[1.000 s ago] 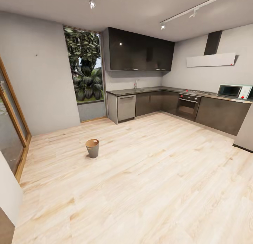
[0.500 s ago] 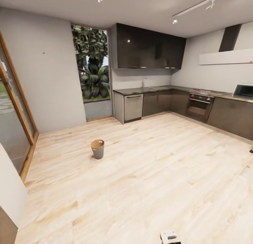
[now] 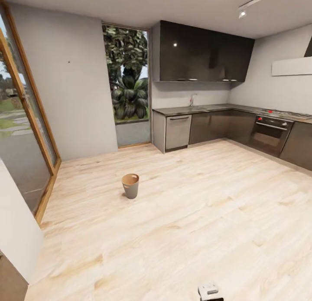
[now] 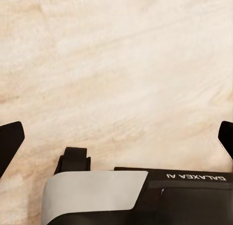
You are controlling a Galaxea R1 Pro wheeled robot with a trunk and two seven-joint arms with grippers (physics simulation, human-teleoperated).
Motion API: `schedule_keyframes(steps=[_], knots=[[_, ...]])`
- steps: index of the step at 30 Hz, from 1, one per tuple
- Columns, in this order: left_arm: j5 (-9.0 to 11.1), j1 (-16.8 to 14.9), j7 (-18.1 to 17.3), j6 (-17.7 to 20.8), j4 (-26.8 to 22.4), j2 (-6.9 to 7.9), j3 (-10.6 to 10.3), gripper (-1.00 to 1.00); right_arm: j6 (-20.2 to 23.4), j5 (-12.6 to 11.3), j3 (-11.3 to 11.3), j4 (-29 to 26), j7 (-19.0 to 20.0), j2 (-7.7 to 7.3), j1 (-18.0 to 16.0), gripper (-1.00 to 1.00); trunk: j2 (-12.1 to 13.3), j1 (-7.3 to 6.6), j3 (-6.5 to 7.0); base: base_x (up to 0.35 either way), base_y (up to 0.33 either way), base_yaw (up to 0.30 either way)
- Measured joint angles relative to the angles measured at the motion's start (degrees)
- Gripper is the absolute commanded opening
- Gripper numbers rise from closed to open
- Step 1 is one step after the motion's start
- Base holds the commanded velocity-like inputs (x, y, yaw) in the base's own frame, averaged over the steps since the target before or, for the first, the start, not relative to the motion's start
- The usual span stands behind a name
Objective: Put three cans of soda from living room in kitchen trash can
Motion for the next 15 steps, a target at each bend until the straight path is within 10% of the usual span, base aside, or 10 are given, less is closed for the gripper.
schedule_keyframes(steps=[15], knots=[[-0.08, 0.0, 0.21, -1.38, 0.07, -0.1, 0.03, 1.0, -0.09, 0.0, -0.01, 0.07, 0.0, -0.02, 0.0, 1.0, 0.0, 0.0, -1.1, 0.346, 0.0, 0.193]])
